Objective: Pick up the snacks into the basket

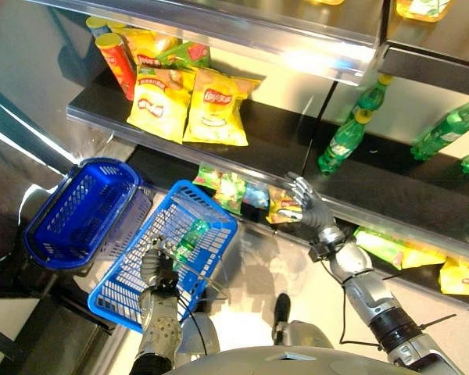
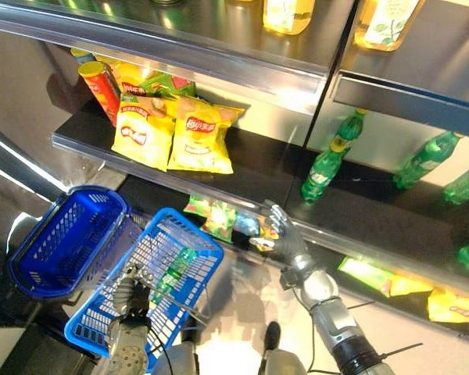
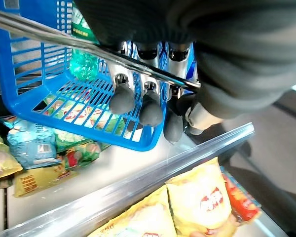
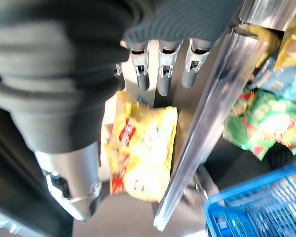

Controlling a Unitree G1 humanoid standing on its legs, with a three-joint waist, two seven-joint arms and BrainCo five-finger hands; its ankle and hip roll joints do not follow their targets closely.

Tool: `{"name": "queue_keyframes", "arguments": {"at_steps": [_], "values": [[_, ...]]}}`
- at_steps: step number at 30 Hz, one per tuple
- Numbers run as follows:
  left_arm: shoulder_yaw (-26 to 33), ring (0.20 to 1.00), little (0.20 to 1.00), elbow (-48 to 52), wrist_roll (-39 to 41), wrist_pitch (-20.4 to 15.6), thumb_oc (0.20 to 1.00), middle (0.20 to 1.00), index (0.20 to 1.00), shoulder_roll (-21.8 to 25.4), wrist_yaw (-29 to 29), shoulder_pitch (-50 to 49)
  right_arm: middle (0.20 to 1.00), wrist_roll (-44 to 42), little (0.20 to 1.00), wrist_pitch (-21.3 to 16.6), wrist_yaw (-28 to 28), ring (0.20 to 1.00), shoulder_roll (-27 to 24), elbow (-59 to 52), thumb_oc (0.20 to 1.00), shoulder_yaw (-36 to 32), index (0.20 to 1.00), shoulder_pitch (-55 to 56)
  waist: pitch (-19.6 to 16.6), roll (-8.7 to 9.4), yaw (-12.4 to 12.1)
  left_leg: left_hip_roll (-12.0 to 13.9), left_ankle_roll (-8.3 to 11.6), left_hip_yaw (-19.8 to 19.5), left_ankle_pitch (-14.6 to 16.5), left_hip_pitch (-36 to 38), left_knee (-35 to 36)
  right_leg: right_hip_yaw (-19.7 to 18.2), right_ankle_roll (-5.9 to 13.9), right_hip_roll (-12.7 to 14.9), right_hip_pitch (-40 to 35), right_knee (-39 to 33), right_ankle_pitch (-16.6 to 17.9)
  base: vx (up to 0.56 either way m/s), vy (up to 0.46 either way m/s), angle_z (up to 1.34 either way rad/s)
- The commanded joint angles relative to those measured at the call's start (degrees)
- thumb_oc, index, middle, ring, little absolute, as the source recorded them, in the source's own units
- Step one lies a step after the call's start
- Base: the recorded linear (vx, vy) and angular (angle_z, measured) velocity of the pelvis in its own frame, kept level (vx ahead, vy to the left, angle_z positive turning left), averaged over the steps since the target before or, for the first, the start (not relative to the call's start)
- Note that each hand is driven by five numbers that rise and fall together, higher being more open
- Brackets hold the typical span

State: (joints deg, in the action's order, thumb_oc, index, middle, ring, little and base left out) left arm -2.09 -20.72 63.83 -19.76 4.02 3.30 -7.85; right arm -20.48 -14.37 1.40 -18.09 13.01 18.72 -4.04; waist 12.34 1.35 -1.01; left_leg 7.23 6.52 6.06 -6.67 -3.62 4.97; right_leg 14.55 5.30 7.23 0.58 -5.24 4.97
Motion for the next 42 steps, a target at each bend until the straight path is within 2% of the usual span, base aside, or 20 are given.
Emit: {"name": "queue_keyframes", "arguments": {"at_steps": [1, 6, 10, 13, 16, 18, 19, 20, 21, 24, 28, 30, 38, 42], "values": [[0.33, 0.200, 0.200, 11.99, -1.55, -4.46, 0.200, 0.200, 0.200, 2.23, -3.96, 1.54, 1.000, -1.83, 1.000, -2.31, -1.52, 1.000, 3.02, 0.00, 1.000, 0.99, 1.000, -3.72, -5.15, 1.73, -3.32, -2.46, -2.47, -0.04, 1.79, -0.89, 0.03, 0.82, 3.27, 2.87, 0.40, 2.33, 0.18, 0.04, 0.043, -0.01], [-0.16, 0.200, 0.200, 12.25, -1.48, -3.91, 0.200, 0.200, 0.200, 2.70, -3.72, 0.93, 1.000, -0.51, 1.000, -2.23, -4.10, 1.000, 3.90, 0.64, 1.000, 0.37, 1.000, -7.11, -5.12, 2.29, -4.44, -3.24, -3.15, -0.12, 2.31, -0.51, 0.03, 0.74, 3.76, 3.21, -0.03, 1.84, 0.55, 0.04, 0.031, -0.01], [-1.28, 0.200, 0.200, 13.27, -1.24, -3.44, 0.200, 0.200, 0.200, 3.24, -2.65, 0.77, 1.000, 3.44, 1.000, -1.36, -9.43, 1.000, 4.33, 4.53, 1.000, -0.60, 1.000, -13.17, -5.10, 2.84, -5.70, -3.49, -3.53, -0.05, 2.79, -0.50, 0.03, 1.24, 4.22, 3.83, -0.30, 1.87, 0.51, 0.02, 0.006, 0.05], [-1.62, 0.200, 0.200, 14.18, -2.07, -3.26, 0.200, 0.200, 0.200, 3.73, -2.10, 0.98, 1.000, 4.81, 1.000, -1.09, -11.13, 1.000, 4.31, 6.03, 1.000, -1.03, 1.000, -15.47, -4.70, 2.98, -6.14, -3.58, -3.67, -0.12, 3.03, -0.35, 0.03, 1.62, 4.38, 3.99, -0.34, 2.56, 0.21, 0.01, 0.000, 0.02], [-1.80, 0.200, 0.200, 15.57, -2.91, -3.43, 0.200, 0.200, 0.200, 4.79, -1.76, 1.86, 1.000, 5.20, 1.000, -1.17, -12.90, 1.000, 3.75, 6.23, 1.000, -2.31, 1.000, -18.07, -3.22, 3.02, -6.55, -3.62, -4.27, -0.18, 3.03, 0.28, -0.21, 1.70, 4.28, 4.34, 0.88, 6.75, -1.07, -0.03, -0.002, 0.00], [-2.36, 0.200, 0.200, 17.17, -3.28, -3.58, 0.200, 0.200, 0.200, 5.70, -1.43, 3.20, 1.000, 5.94, 1.000, -1.43, -14.03, 1.000, 3.03, 4.14, 1.000, -3.82, 1.000, -19.52, -0.17, 2.75, -6.83, -3.92, -4.94, -0.73, 5.17, -3.34, -7.22, 2.47, 3.71, 5.56, 3.59, 12.49, -3.28, -0.13, -0.010, -0.03], [-2.36, 0.200, 0.200, 17.16, -3.28, -3.58, 0.200, 0.200, 0.200, 5.70, -1.42, 3.25, 1.000, 5.95, 1.000, -1.42, -14.03, 1.000, 3.02, 4.13, 1.000, -3.85, 1.000, -19.55, -0.20, 2.77, -6.80, -3.93, -4.95, -0.78, 5.32, -3.59, -7.53, 2.49, 3.71, 5.60, 3.75, 12.67, -3.38, -0.16, -0.029, 0.07], [-3.29, 0.200, 0.200, 17.84, -2.84, -4.15, 0.200, 0.200, 0.200, 6.07, -1.04, 5.05, 1.000, 6.19, 1.000, -1.81, -15.19, 1.000, 2.70, 3.19, 1.000, -4.61, 1.000, -20.90, 2.09, 2.57, -6.68, -3.66, -4.89, -1.48, 6.21, -7.13, -12.35, 3.18, 3.35, 6.39, 6.10, 16.63, -4.44, -0.12, -0.024, 0.16], [-3.29, 0.200, 0.200, 17.82, -2.84, -4.15, 0.200, 0.200, 0.200, 6.07, -1.04, 5.11, 1.000, 6.19, 1.000, -1.80, -15.19, 1.000, 2.70, 3.19, 1.000, -4.64, 1.000, -20.95, 2.03, 2.57, -6.62, -3.66, -4.90, -1.55, 6.34, -7.44, -12.67, 3.22, 3.34, 6.43, 6.31, 16.82, -4.53, -0.18, -0.034, 0.19], [-4.64, 0.200, 0.200, 19.39, -2.17, -5.09, 0.200, 0.200, 0.200, 6.26, -0.20, 7.54, 1.000, 7.28, 1.000, -2.64, -17.17, 1.000, 1.48, -0.15, 1.000, -7.14, 1.000, -22.17, 4.75, 1.63, -5.66, -2.77, -4.33, -2.78, 8.71, -15.46, -22.32, 4.54, 2.59, 7.49, 12.17, 24.93, -7.26, -0.15, -0.052, 0.38], [-5.77, 0.200, 0.200, 19.69, -1.31, -5.39, 0.200, 0.200, 0.200, 6.01, 0.19, 8.26, 1.000, 8.34, 1.000, -2.68, -18.91, 1.000, 0.64, 0.77, 1.000, -8.56, 1.000, -24.49, 4.99, 0.79, -5.26, -2.07, -4.34, -3.18, 10.42, -20.03, -27.32, 4.69, 2.07, 7.96, 16.47, 29.72, -9.20, -0.07, -0.001, 0.23], [-6.76, 0.200, 0.200, 20.95, -0.90, -5.47, 0.200, 0.200, 0.200, 6.27, 0.73, 8.42, 1.000, 9.34, 1.000, -2.34, -21.54, 1.000, -0.58, 3.37, 1.000, -9.23, 1.000, -28.89, 5.95, -0.08, -5.33, -1.28, -4.52, -2.59, 12.03, -23.82, -31.72, 4.17, 1.77, 8.40, 20.88, 34.27, -10.52, -0.08, 0.023, 0.04], [-8.34, 0.200, 0.200, 22.96, -0.55, -5.74, 0.200, 0.200, 0.200, 6.88, 1.65, 9.24, 1.000, 13.22, 1.000, -1.55, -27.15, 1.000, -3.22, 5.39, 1.000, -11.03, 1.000, -36.24, 7.42, -0.80, -5.20, -0.56, -4.69, -2.26, 13.26, -29.23, -35.83, 3.35, 1.42, 8.78, 27.31, 39.26, -11.93, -0.03, 0.005, -0.05], [-8.99, 0.200, 0.200, 22.91, 0.21, -6.01, 0.200, 0.200, 0.200, 7.06, 1.66, 9.57, 1.000, 14.06, 1.000, -1.36, -28.82, 1.000, -4.84, 7.49, 1.000, -11.91, 1.000, -39.30, 7.62, -1.04, -5.09, -0.74, -4.77, -2.27, 13.71, -30.26, -36.73, 3.62, 1.48, 9.06, 28.10, 40.17, -12.48, 0.00, 0.000, 0.00]]}}
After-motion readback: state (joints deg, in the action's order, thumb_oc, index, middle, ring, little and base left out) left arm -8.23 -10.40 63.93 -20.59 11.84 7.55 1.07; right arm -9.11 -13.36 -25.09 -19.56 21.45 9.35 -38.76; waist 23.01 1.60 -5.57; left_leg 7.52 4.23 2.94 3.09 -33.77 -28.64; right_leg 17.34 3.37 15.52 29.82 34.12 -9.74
